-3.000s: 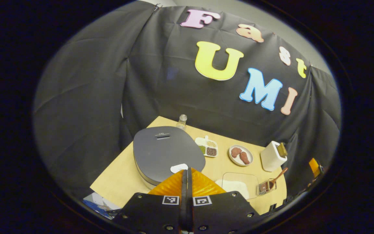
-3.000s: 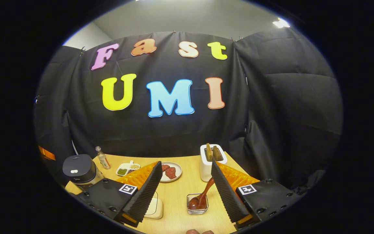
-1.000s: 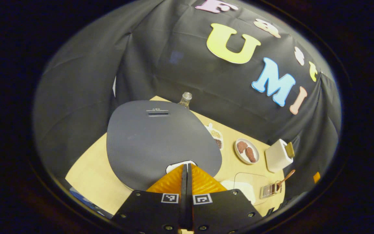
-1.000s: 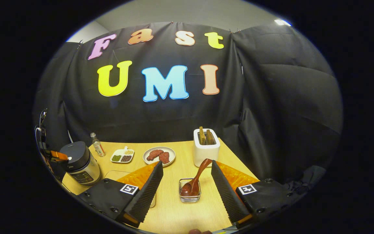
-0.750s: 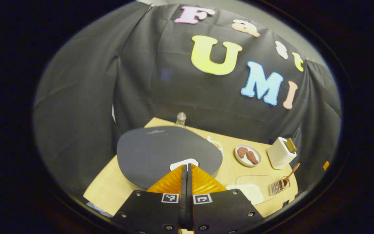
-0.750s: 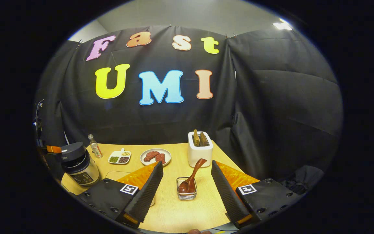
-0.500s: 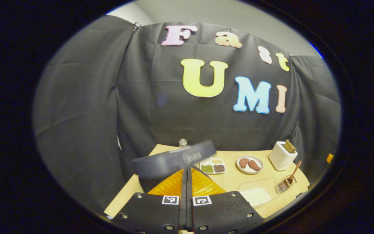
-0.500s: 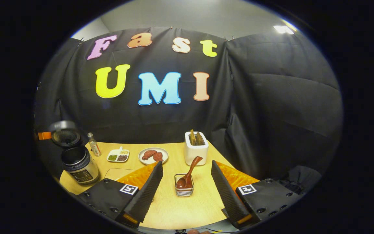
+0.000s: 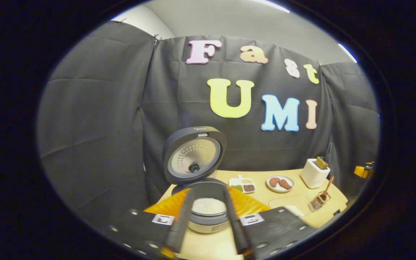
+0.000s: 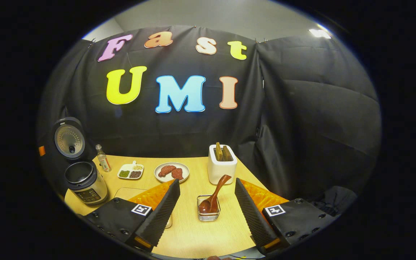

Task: Close the left gripper, press the button to open the rice cooker; take a wooden spoon from the chopstick holder with the right hand, scoop a spoonful of rice and pour it into the rice cooker, then put the wooden spoon back into the chopstick holder.

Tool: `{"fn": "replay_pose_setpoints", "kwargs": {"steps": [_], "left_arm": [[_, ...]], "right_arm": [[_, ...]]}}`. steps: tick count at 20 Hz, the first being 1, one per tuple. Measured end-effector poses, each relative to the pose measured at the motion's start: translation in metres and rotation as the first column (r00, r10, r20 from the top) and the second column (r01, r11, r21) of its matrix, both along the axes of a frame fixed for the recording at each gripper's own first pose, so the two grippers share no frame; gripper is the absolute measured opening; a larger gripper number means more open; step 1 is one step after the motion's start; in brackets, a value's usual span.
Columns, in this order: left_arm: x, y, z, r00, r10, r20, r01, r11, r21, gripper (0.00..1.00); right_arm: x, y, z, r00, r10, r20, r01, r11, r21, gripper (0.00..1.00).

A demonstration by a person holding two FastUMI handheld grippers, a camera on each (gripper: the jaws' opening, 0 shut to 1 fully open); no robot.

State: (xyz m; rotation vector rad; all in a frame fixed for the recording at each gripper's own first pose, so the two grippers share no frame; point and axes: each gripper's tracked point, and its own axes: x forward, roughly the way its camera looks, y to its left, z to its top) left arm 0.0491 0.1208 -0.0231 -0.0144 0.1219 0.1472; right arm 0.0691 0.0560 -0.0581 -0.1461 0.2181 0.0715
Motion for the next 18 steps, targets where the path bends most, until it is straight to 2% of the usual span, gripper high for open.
{"fn": "replay_pose_setpoints", "kwargs": {"steps": [2, 9, 12, 15, 18], "left_arm": [[0.000, 0.003, -0.005, 0.999, 0.047, -0.008, -0.046, 0.998, 0.042, 0.92], [0.005, -0.037, -0.015, 0.997, 0.066, -0.036, -0.063, 0.993, 0.097, 0.93], [0.013, -0.057, -0.027, 0.993, 0.087, -0.075, -0.076, 0.988, 0.135, 0.92], [0.023, -0.084, -0.044, 0.988, 0.078, -0.132, -0.065, 0.993, 0.102, 0.94], [0.034, -0.106, -0.049, 0.984, 0.071, -0.161, -0.053, 0.992, 0.113, 0.93]], "right_arm": [[0.014, 0.001, -0.006, 0.999, 0.017, -0.028, -0.016, 1.000, 0.011, 0.98], [0.077, -0.017, -0.027, 0.994, 0.006, -0.113, -0.002, 0.999, 0.033, 0.97], [0.102, -0.020, -0.045, 0.986, 0.006, -0.165, 0.008, 0.996, 0.087, 0.98], [0.127, -0.027, -0.075, 0.972, 0.012, -0.234, 0.017, 0.993, 0.120, 0.98], [0.151, -0.039, -0.106, 0.949, -0.004, -0.316, 0.052, 0.988, 0.142, 0.98]]}}
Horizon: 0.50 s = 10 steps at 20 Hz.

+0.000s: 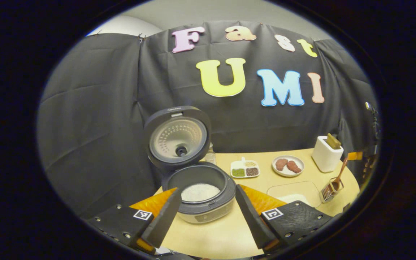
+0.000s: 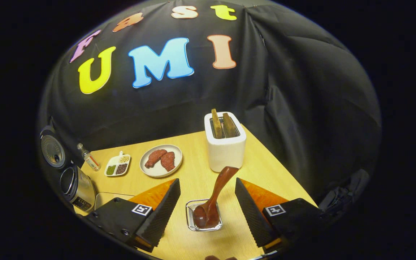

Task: Close the left gripper, press the button to open the rice cooker; take a wooden spoon from the chopstick holder with the right hand, scoop a spoonful of rice and pour it into the rice cooker, then put the wooden spoon back into the chopstick holder.

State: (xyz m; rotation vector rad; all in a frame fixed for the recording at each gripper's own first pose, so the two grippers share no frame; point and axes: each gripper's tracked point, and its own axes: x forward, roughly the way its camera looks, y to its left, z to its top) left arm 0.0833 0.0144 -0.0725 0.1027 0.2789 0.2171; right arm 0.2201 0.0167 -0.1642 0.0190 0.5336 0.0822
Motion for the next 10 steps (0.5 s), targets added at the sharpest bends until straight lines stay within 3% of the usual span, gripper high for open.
{"fn": "replay_pose_setpoints", "kwargs": {"steps": [3, 4, 5, 6, 10], "left_arm": [[0.007, -0.014, -0.006, 0.999, 0.015, -0.038, -0.015, 1.000, -0.002, 0.94], [0.010, -0.024, -0.008, 0.999, 0.009, -0.046, -0.010, 1.000, -0.020, 0.94], [0.010, -0.031, -0.010, 0.998, 0.006, -0.055, -0.008, 0.999, -0.034, 0.93], [0.011, -0.037, -0.012, 0.998, 0.006, -0.064, -0.009, 0.999, -0.041, 0.94], [0.009, -0.048, -0.012, 0.997, 0.049, -0.062, -0.053, 0.996, -0.073, 0.94]], "right_arm": [[0.020, -0.002, -0.028, 0.997, 0.005, -0.071, -0.001, 0.999, 0.050, 0.94], [0.026, 0.000, -0.036, 0.996, 0.015, -0.092, -0.009, 0.998, 0.070, 0.99], [0.031, 0.001, -0.045, 0.994, 0.023, -0.109, -0.014, 0.996, 0.086, 0.94], [0.038, 0.002, -0.055, 0.991, 0.032, -0.130, -0.018, 0.994, 0.108, 0.98], [0.058, 0.007, -0.090, 0.970, 0.069, -0.231, -0.031, 0.986, 0.163, 0.99]]}}
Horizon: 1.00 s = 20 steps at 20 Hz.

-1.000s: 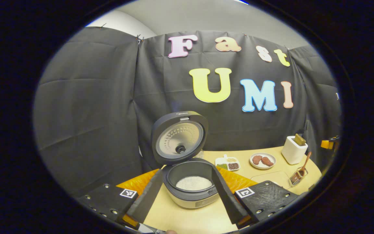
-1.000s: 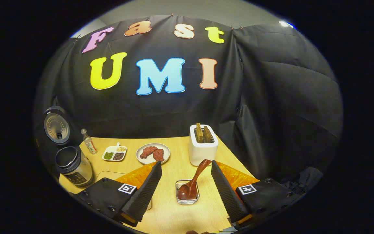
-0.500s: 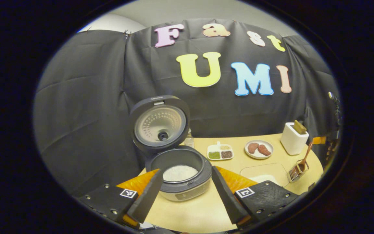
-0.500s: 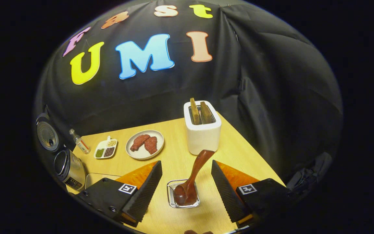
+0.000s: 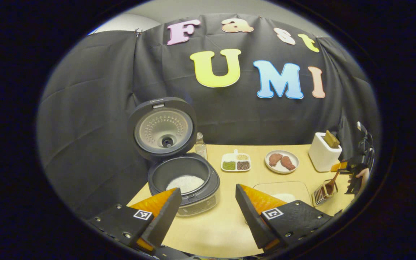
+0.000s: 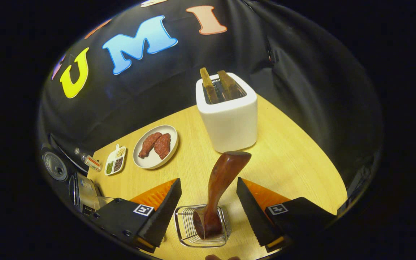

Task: Close the left gripper, press the button to open the rice cooker; take a wooden spoon from the chopstick holder with the right hand, scoop a spoonful of rice and pour it into the rice cooker, then put the wooden spoon back into the chopstick holder.

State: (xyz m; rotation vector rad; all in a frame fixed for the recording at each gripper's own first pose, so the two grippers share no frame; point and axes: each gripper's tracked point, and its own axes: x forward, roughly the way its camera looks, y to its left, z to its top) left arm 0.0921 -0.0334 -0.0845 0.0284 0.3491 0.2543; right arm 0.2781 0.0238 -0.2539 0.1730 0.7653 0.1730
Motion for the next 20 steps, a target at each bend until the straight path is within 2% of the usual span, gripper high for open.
{"fn": "replay_pose_setpoints", "kwargs": {"steps": [1, 2, 4, 5, 7, 8, 9, 10, 11, 12, 13, 14, 16, 17, 19, 20], "left_arm": [[-0.003, -0.002, -0.001, 1.000, 0.014, -0.001, -0.014, 1.000, -0.017, 0.93], [-0.007, -0.004, -0.003, 1.000, 0.027, -0.003, -0.028, 0.999, -0.028, 0.95], [-0.015, -0.004, -0.008, 0.998, 0.056, -0.017, -0.057, 0.998, -0.036, 0.94], [-0.020, -0.005, -0.011, 0.998, 0.065, -0.026, -0.066, 0.997, -0.040, 0.96], [-0.027, -0.007, -0.010, 0.997, 0.079, -0.019, -0.080, 0.995, -0.051, 0.96], [-0.028, -0.008, -0.009, 0.996, 0.083, -0.011, -0.083, 0.995, -0.057, 0.94], [-0.029, -0.009, -0.007, 0.996, 0.083, -0.008, -0.084, 0.995, -0.059, 0.94], [-0.030, -0.009, -0.006, 0.997, 0.082, -0.005, -0.082, 0.995, -0.058, 0.95], [-0.028, -0.009, -0.006, 0.997, 0.079, -0.003, -0.079, 0.995, -0.053, 0.95], [-0.027, -0.009, -0.007, 0.997, 0.075, -0.001, -0.075, 0.996, -0.053, 0.94], [-0.025, -0.010, -0.007, 0.998, 0.069, 0.001, -0.069, 0.996, -0.061, 0.94], [-0.025, -0.011, -0.008, 0.998, 0.064, 0.004, -0.064, 0.995, -0.075, 0.94], [-0.022, -0.012, -0.011, 0.998, 0.055, 0.008, -0.054, 0.993, -0.101, 0.94], [-0.021, -0.011, -0.013, 0.999, 0.049, 0.010, -0.047, 0.993, -0.112, 0.95], [-0.018, -0.008, -0.016, 0.999, 0.038, 0.005, -0.037, 0.991, -0.129, 0.94], [-0.016, -0.005, -0.016, 0.999, 0.030, 0.010, -0.029, 0.990, -0.135, 0.94]], "right_arm": [[0.003, 0.003, -0.006, 1.000, 0.014, -0.021, -0.014, 1.000, 0.010, 0.99], [0.006, 0.007, -0.010, 0.999, 0.029, -0.039, -0.027, 0.999, 0.037, 0.93], [0.011, 0.017, -0.011, 0.997, 0.052, -0.051, -0.047, 0.994, 0.094, 0.94], [0.014, 0.017, -0.014, 0.997, 0.054, -0.055, -0.048, 0.993, 0.106, 0.98], [0.018, 0.016, -0.015, 0.997, 0.044, -0.065, -0.035, 0.991, 0.128, 0.96], [0.020, 0.015, -0.014, 0.997, 0.032, -0.068, -0.022, 0.990, 0.140, 0.77], [0.022, 0.012, -0.015, 0.997, 0.013, -0.072, -0.003, 0.990, 0.142, 0.64], [0.021, 0.009, -0.013, 0.997, 0.002, -0.078, 0.009, 0.989, 0.145, 0.34], [0.019, 0.010, -0.014, 0.996, -0.001, -0.094, 0.016, 0.987, 0.161, 0.34], [0.015, 0.013, -0.013, 0.992, -0.007, -0.127, 0.030, 0.983, 0.181, 0.21], [0.014, 0.010, -0.014, 0.987, -0.035, -0.155, 0.066, 0.978, 0.196, 0.27], [0.011, 0.005, -0.008, 0.987, -0.072, -0.146, 0.099, 0.978, 0.186, 0.22], [0.010, 0.001, 0.002, 0.989, -0.072, -0.127, 0.097, 0.974, 0.205, 0.23], [0.008, 0.003, 0.012, 0.992, -0.074, -0.103, 0.096, 0.970, 0.223, 0.18], [0.004, -0.001, 0.035, 0.996, -0.080, -0.047, 0.089, 0.968, 0.234, 0.14], [0.002, -0.002, 0.050, 0.996, -0.086, -0.022, 0.089, 0.966, 0.242, 0.18]]}}
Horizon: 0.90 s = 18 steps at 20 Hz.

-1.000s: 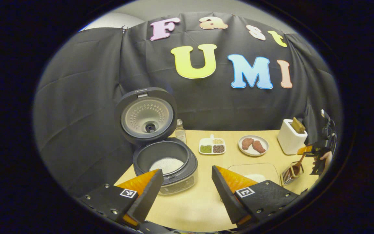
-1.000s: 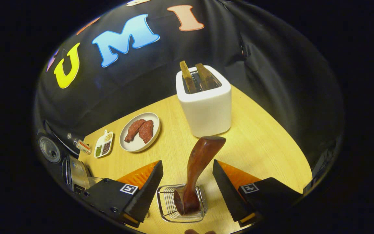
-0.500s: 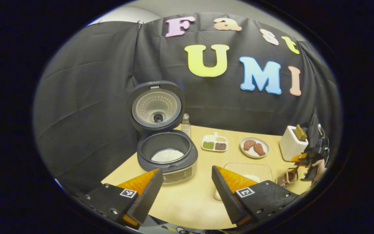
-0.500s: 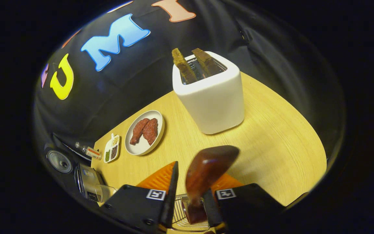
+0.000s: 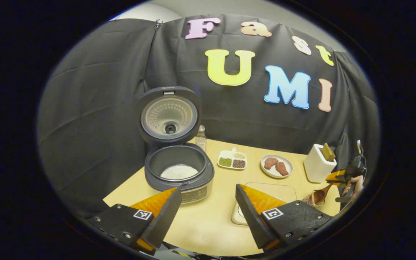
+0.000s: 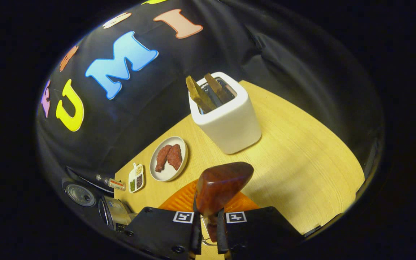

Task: Close the left gripper, press the button to open the rice cooker; take a wooden spoon from the chopstick holder with the right hand, scoop a spoonful of rice and pour it into the rice cooker, then put the wooden spoon back into the chopstick holder.

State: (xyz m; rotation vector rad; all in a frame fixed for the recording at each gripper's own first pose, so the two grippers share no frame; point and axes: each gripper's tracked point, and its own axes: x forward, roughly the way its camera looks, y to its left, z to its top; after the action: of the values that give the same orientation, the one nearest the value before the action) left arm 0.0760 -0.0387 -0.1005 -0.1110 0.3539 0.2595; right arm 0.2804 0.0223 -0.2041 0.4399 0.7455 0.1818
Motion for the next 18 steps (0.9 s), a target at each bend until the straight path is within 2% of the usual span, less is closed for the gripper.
{"fn": "replay_pose_setpoints", "kwargs": {"steps": [2, 3, 5, 8, 12, 13, 14, 18], "left_arm": [[0.004, 0.005, -0.001, 1.000, -0.022, 0.008, 0.022, 1.000, -0.016, 0.96], [0.005, 0.010, -0.003, 1.000, -0.030, 0.003, 0.030, 0.999, -0.020, 0.95], [0.007, 0.022, -0.002, 0.999, -0.049, 0.011, 0.049, 0.999, -0.012, 0.94], [0.004, 0.043, 0.000, 0.997, -0.078, 0.028, 0.078, 0.997, 0.000, 0.94], [-0.002, 0.085, 0.004, 0.997, -0.070, 0.033, 0.069, 0.998, 0.010, 0.94], [-0.001, 0.096, 0.006, 0.997, -0.068, 0.041, 0.068, 0.998, 0.017, 0.94], [0.000, 0.106, 0.006, 0.997, -0.064, 0.052, 0.063, 0.998, 0.020, 0.92], [0.000, 0.128, -0.004, 0.996, -0.068, 0.062, 0.068, 0.998, -0.011, 0.96]], "right_arm": [[-0.004, -0.002, 0.024, 0.999, -0.012, 0.049, 0.012, 1.000, -0.016, 0.18], [-0.009, -0.003, 0.036, 0.997, -0.012, 0.077, 0.016, 0.999, -0.045, 0.14], [-0.021, 0.003, 0.061, 0.992, 0.011, 0.129, 0.000, 0.996, -0.090, 0.18], [-0.034, 0.030, 0.096, 0.983, 0.028, 0.179, -0.016, 0.997, -0.071, 0.18], [-0.043, 0.060, 0.140, 0.965, 0.061, 0.256, -0.036, 0.994, -0.101, 0.18], [-0.048, 0.072, 0.150, 0.959, 0.073, 0.274, -0.049, 0.994, -0.094, 0.14], [-0.053, 0.085, 0.160, 0.954, 0.089, 0.288, -0.068, 0.994, -0.085, 0.18], [-0.076, 0.134, 0.172, 0.934, 0.185, 0.305, -0.167, 0.982, -0.084, 0.18]]}}
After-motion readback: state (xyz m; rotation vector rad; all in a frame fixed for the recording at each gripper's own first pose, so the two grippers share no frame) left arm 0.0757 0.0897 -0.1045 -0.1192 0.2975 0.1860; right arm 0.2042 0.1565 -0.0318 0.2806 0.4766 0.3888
